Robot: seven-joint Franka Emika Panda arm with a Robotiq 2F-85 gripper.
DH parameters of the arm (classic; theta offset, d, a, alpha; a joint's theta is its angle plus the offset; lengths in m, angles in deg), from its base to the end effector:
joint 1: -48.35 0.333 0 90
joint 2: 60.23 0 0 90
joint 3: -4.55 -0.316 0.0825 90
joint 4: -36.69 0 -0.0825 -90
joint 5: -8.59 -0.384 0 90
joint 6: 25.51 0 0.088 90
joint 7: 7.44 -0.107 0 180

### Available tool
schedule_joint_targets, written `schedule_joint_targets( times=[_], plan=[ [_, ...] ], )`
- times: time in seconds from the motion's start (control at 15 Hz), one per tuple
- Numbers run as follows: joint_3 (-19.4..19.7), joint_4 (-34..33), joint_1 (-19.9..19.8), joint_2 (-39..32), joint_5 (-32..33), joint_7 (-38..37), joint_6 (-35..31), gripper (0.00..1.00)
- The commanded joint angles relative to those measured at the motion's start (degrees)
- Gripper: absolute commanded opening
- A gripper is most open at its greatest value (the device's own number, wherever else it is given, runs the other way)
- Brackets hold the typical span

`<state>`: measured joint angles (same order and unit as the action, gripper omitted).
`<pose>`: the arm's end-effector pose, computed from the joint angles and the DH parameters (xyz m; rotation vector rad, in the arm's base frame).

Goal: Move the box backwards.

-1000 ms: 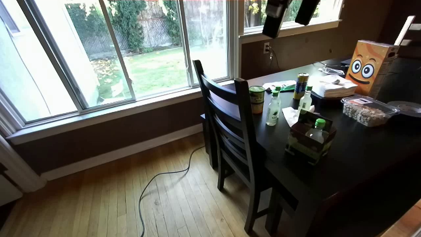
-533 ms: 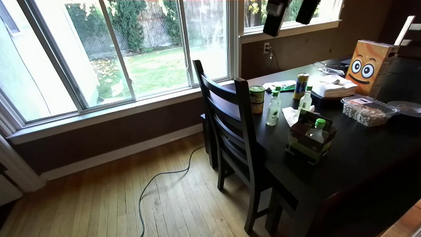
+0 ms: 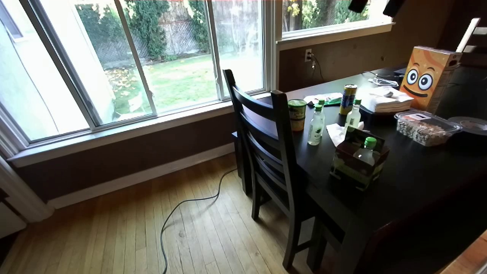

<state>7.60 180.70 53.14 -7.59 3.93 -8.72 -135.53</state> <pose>0.3024 0.0103 0.5904 -2.9696 -0.0099 -0.4794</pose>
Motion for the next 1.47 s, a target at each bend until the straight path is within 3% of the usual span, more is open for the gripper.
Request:
schedule_joint_targets(
  times=[0.0, 0.27, 0.6, 0.67, 1.07, 1.4],
  plan=[
    [5.4, 0.6, -5.1, -2.5, 3.4, 6.5, 1.6, 1.0],
    [10.1, 2.7, -12.0, -7.8, 11.0, 9.5, -5.7, 1.0],
    [15.7, 2.2, -13.3, -19.5, 8.9, 12.6, -20.7, 1.0],
    [13.3, 3.6, -14.4, -14.3, 9.5, 11.4, -16.4, 1.0],
    [13.0, 3.5, -14.6, -15.3, 9.5, 11.5, -17.3, 1.0],
    [9.0, 1.9, -16.0, -24.1, 13.2, 7.0, -17.5, 1.0]
  ],
)
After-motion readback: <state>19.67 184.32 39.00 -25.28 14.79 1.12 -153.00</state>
